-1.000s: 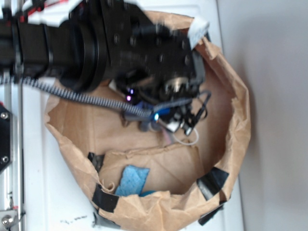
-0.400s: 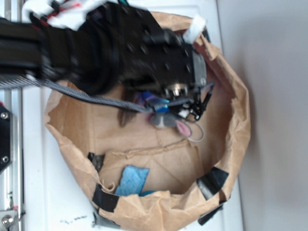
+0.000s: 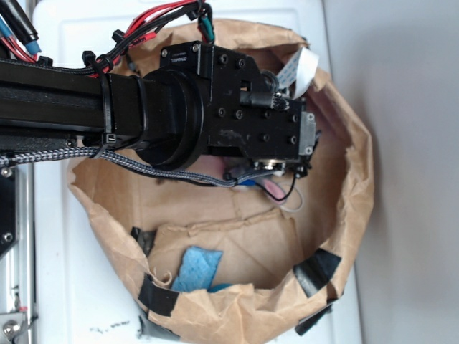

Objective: Grab the wood chip.

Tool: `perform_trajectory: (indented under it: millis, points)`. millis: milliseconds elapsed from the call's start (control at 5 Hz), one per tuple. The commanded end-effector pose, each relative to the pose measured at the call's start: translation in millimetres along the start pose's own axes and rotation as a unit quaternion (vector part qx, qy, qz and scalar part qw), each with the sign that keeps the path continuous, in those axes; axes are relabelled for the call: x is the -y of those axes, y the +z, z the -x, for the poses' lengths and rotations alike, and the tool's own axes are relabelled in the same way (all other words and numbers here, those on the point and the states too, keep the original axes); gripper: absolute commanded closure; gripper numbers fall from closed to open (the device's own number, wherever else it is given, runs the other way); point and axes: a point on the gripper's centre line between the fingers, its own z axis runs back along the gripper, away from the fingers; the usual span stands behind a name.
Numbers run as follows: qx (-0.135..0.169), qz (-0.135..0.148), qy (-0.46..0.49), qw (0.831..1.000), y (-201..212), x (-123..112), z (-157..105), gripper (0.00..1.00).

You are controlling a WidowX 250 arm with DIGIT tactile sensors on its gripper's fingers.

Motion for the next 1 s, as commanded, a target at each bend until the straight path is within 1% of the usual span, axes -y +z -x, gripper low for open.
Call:
perform_trajectory:
  millis: [0, 200, 400, 600, 800]
  points:
    - [-0.03, 0.047, -0.059, 0.997, 38, -24, 9, 0.0]
    - [-0.035, 0.073, -0.077, 0.994, 51, -36, 9, 0.0]
    - [-0.022, 0.084, -0.11, 0.99, 51, -51, 20, 0.0]
    - [-0.015, 0.076, -0.132, 0.988, 42, -60, 27, 0.0]
    - [0.007, 0.052, -0.133, 0.99, 26, -56, 30, 0.0]
